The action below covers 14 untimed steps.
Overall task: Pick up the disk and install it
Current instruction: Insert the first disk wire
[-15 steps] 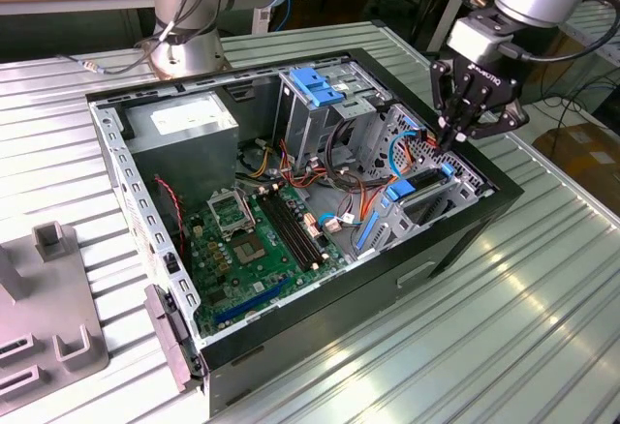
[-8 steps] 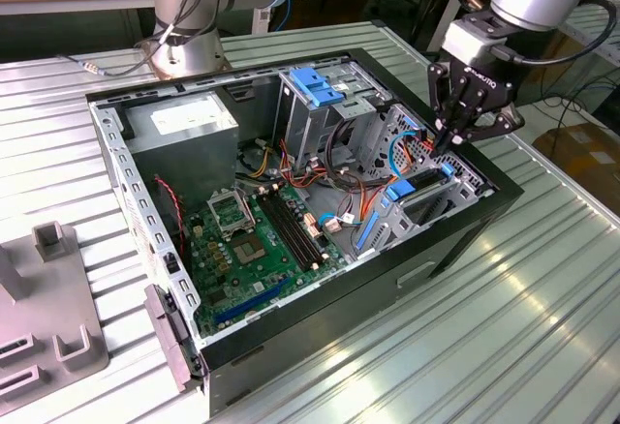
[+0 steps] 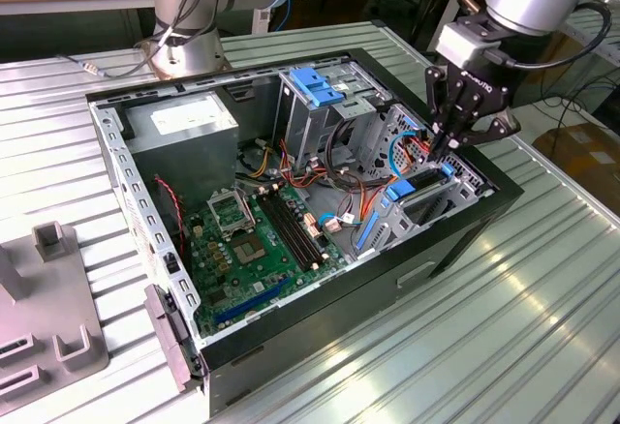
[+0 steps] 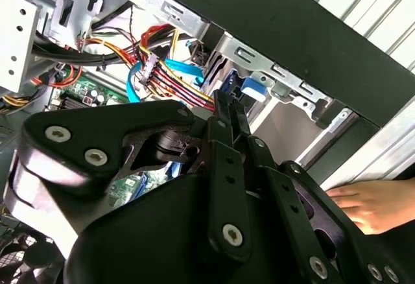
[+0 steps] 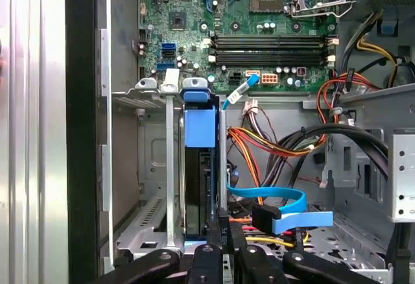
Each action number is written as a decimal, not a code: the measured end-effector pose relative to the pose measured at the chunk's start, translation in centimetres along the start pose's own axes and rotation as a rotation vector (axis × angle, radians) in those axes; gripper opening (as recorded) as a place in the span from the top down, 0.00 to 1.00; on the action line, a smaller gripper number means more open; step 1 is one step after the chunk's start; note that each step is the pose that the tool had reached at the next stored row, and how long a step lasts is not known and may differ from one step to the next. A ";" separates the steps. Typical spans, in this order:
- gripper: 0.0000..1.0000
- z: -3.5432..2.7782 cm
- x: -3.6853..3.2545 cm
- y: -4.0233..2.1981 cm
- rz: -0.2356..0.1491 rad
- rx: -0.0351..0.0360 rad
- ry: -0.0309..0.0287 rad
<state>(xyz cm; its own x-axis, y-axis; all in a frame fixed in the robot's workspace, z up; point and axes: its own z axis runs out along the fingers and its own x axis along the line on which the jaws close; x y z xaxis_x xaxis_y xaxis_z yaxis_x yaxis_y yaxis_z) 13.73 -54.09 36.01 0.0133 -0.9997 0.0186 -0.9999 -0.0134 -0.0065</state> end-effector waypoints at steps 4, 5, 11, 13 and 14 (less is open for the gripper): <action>0.84 0.43 0.35 0.16 0.002 0.0013 0.0003; 0.84 0.47 0.42 0.21 0.002 0.0030 0.0004; 0.84 0.70 0.53 0.51 0.002 0.0189 0.0004; 0.84 0.72 0.52 0.65 0.002 0.0190 0.0012; 0.84 0.72 0.52 0.70 0.002 0.0192 0.0035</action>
<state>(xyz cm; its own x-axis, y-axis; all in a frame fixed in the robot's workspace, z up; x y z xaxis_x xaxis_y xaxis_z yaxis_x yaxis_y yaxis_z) 13.04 -54.63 35.30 0.0115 -0.9997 0.0221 -0.9996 -0.0121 -0.0258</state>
